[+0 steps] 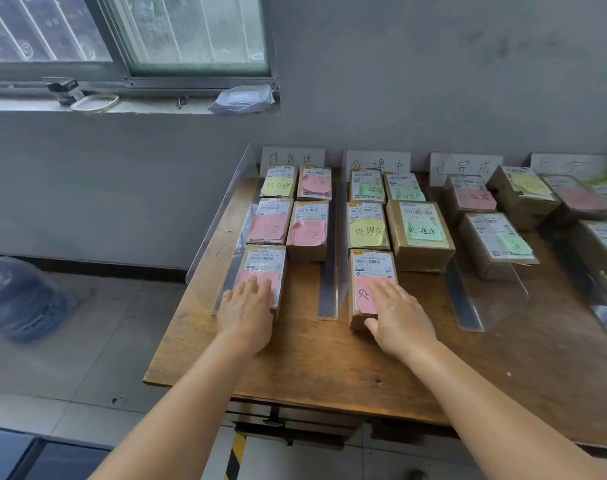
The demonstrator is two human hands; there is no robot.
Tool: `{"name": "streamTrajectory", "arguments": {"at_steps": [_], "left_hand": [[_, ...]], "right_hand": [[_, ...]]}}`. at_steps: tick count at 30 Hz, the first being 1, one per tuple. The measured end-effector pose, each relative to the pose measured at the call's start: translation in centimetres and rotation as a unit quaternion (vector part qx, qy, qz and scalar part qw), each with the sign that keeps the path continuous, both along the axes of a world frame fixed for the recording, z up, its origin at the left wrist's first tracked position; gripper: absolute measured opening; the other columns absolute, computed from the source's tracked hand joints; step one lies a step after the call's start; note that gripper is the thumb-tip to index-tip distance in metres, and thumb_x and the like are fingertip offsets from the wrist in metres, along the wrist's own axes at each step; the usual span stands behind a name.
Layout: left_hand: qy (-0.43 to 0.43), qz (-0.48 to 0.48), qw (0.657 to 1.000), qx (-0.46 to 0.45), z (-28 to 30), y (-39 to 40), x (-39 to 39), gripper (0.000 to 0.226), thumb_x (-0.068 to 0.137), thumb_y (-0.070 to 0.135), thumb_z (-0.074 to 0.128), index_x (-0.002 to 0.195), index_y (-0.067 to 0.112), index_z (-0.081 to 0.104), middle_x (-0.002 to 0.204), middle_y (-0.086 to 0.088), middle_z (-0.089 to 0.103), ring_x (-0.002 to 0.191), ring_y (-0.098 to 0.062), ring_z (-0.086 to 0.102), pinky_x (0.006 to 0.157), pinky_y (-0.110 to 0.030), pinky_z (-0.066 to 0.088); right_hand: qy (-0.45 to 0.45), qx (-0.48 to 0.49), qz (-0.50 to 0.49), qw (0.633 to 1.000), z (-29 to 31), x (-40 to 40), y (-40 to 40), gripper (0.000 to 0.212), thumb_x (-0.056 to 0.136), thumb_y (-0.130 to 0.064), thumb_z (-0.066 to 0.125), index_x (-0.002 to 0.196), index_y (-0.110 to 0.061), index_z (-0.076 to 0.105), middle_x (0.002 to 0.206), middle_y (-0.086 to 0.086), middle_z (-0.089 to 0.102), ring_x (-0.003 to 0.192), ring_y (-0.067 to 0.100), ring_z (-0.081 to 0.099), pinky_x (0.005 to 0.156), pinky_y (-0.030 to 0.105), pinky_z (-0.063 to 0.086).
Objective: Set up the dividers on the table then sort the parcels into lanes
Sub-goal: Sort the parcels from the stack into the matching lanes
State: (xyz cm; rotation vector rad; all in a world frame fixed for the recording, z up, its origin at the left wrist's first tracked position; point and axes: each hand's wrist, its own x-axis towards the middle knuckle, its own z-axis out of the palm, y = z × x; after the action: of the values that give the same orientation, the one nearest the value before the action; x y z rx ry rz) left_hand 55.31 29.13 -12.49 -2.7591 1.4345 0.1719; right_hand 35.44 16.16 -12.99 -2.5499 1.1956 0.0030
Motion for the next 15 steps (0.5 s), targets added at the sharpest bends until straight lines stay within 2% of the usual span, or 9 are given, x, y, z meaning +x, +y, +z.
{"name": "streamTrajectory", "arguments": {"at_steps": [4,8,15], "left_hand": [[0.033,0.004,0.999,-0.038,2.0,-1.3,-1.4,0.057,0.094,0.031,0.052,0.144,0.025,0.027,0.147,0.000,0.035,0.135,-0.025,0.034,0.109,-0.038,0.031],[0.049,-0.007,0.997,-0.065,4.7,-3.1,-3.8,0.065,0.095,0.029,0.052,0.151,0.026,0.018,0.154,-0.001,0.029,0.139,-0.025,0.030,0.112,-0.037,0.028],[0.055,-0.080,0.988,-0.123,8.2,-6.9,-11.4,0.071,0.094,0.033,0.055,0.152,0.022,0.014,0.153,0.000,0.030,0.141,-0.023,0.029,0.115,-0.038,0.027]], "right_hand": [[-0.019,-0.013,-0.013,1.000,1.1,-1.2,0.0,0.077,0.092,-0.036,0.057,0.152,-0.019,0.013,0.159,-0.001,0.016,0.147,0.017,0.010,0.118,0.033,0.012],[-0.041,-0.029,-0.024,0.998,3.0,-2.7,-0.7,0.078,0.092,-0.038,0.059,0.152,-0.021,0.013,0.159,-0.001,0.017,0.147,0.019,0.011,0.118,0.036,0.013],[-0.062,-0.067,-0.043,0.995,6.8,-8.1,-3.0,0.077,0.093,-0.039,0.057,0.153,-0.021,0.012,0.160,0.000,0.015,0.147,0.018,0.011,0.118,0.035,0.013]]}}
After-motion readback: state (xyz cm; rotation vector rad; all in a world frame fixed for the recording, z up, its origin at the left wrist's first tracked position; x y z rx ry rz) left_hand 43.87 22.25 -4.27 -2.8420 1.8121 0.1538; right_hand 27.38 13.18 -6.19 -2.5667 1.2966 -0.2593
